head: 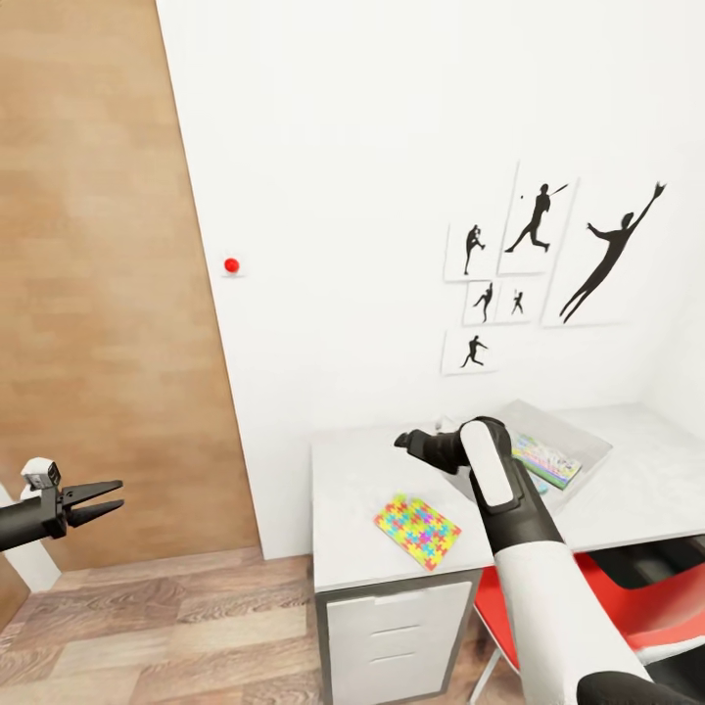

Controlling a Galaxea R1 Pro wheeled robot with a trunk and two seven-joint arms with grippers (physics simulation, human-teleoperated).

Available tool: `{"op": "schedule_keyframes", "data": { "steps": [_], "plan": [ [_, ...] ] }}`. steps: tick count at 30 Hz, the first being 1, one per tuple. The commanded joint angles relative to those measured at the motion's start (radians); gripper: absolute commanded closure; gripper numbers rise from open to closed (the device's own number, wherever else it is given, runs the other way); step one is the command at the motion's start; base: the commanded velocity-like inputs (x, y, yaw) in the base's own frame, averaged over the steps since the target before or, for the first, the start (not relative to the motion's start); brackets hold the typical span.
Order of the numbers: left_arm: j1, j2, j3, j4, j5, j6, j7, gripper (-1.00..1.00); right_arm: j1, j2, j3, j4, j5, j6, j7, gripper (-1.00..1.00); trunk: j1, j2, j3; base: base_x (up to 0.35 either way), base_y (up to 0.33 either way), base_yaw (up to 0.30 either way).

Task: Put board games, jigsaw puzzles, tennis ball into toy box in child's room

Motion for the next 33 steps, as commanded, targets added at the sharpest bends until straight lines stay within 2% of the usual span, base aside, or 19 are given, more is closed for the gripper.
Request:
{"op": "schedule_keyframes", "data": {
  "steps": [1,9,16,19,23,25,33],
  "plan": [
    [-0.001,0.0,0.0,0.0,0.0,0.011,-0.004,-1.0,-0.002,0.001,-0.004,0.0,-0.011,0.002,-0.022,-1.0,0.001,-0.002,-0.002,0.184,0.149,0.0],
    [-0.001,0.0,0.001,0.0,-0.001,0.009,-0.004,-1.0,-0.004,-0.007,-0.013,-0.002,-0.007,0.001,-0.048,-1.0,0.001,-0.002,-0.002,0.059,0.044,0.0],
    [-0.001,0.0,0.001,0.0,-0.002,0.009,-0.004,-1.0,-0.006,-0.011,-0.014,0.014,-0.007,-0.021,-0.114,-1.0,0.001,-0.002,-0.002,0.034,0.127,0.0],
    [-0.001,0.0,0.001,0.001,-0.002,0.009,-0.004,-1.0,-0.016,-0.013,-0.022,0.045,-0.009,-0.024,-0.141,-1.0,0.001,-0.002,-0.002,0.015,0.027,0.0],
    [-0.001,0.0,0.001,0.0,-0.002,0.009,-0.004,-1.0,-0.043,-0.013,-0.046,0.134,-0.007,-0.034,-0.157,-1.0,0.001,-0.002,-0.002,0.004,0.007,0.0],
    [-0.001,0.0,0.001,0.0,-0.002,0.009,-0.004,-1.0,-0.054,-0.014,-0.053,0.177,-0.006,-0.066,-0.163,-1.0,0.001,-0.002,-0.002,0.001,0.002,0.0],
    [-0.001,0.001,0.002,0.001,-0.002,0.009,-0.004,-1.0,-0.062,-0.015,-0.057,0.234,-0.004,-0.106,-0.18,-1.0,0.001,-0.002,-0.002,0.055,0.087,0.0]
  ]
}}
